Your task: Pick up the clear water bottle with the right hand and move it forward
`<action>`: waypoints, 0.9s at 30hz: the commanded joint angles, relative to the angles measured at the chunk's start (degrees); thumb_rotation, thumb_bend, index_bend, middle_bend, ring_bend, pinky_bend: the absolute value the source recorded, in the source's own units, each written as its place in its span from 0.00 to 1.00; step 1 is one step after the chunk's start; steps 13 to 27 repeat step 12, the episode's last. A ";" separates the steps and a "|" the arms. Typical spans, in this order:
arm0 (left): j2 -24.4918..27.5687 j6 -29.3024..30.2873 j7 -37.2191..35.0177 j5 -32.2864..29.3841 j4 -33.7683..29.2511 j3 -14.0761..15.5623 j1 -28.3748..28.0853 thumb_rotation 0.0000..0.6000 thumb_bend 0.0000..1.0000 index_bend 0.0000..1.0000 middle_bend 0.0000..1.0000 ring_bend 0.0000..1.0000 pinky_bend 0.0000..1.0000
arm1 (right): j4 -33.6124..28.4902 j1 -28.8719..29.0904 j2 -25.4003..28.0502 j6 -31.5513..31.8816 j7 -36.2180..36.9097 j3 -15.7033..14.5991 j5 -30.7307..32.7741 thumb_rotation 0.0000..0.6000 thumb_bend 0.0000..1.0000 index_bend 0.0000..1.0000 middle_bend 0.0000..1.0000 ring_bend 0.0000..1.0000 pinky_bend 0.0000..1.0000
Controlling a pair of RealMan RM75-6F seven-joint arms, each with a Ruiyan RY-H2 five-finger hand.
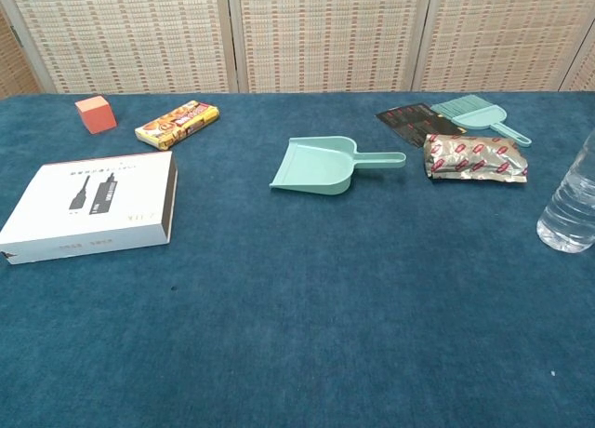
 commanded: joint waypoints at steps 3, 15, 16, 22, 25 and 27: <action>0.02 0.01 0.28 -0.20 -0.12 -0.06 0.02 1.00 0.88 0.29 0.36 0.23 0.38 | -11.60 -4.76 7.63 4.46 -14.54 -0.58 2.16 1.00 0.05 0.00 0.00 0.00 0.04; -0.10 0.36 0.53 0.38 -0.18 -0.13 -0.09 1.00 0.87 0.29 0.37 0.23 0.38 | -23.80 -11.00 8.08 13.38 -36.27 0.37 6.50 1.00 0.05 0.00 0.00 0.00 0.05; -0.10 0.36 0.53 0.38 -0.18 -0.13 -0.09 1.00 0.87 0.29 0.37 0.23 0.38 | -23.80 -11.00 8.08 13.38 -36.27 0.37 6.50 1.00 0.05 0.00 0.00 0.00 0.05; -0.10 0.36 0.53 0.38 -0.18 -0.13 -0.09 1.00 0.87 0.29 0.37 0.23 0.38 | -23.80 -11.00 8.08 13.38 -36.27 0.37 6.50 1.00 0.05 0.00 0.00 0.00 0.05; -0.10 0.36 0.53 0.38 -0.18 -0.13 -0.09 1.00 0.87 0.29 0.37 0.23 0.38 | -23.80 -11.00 8.08 13.38 -36.27 0.37 6.50 1.00 0.05 0.00 0.00 0.00 0.05; -0.10 0.36 0.53 0.38 -0.18 -0.13 -0.09 1.00 0.87 0.29 0.37 0.23 0.38 | -23.80 -11.00 8.08 13.38 -36.27 0.37 6.50 1.00 0.05 0.00 0.00 0.00 0.05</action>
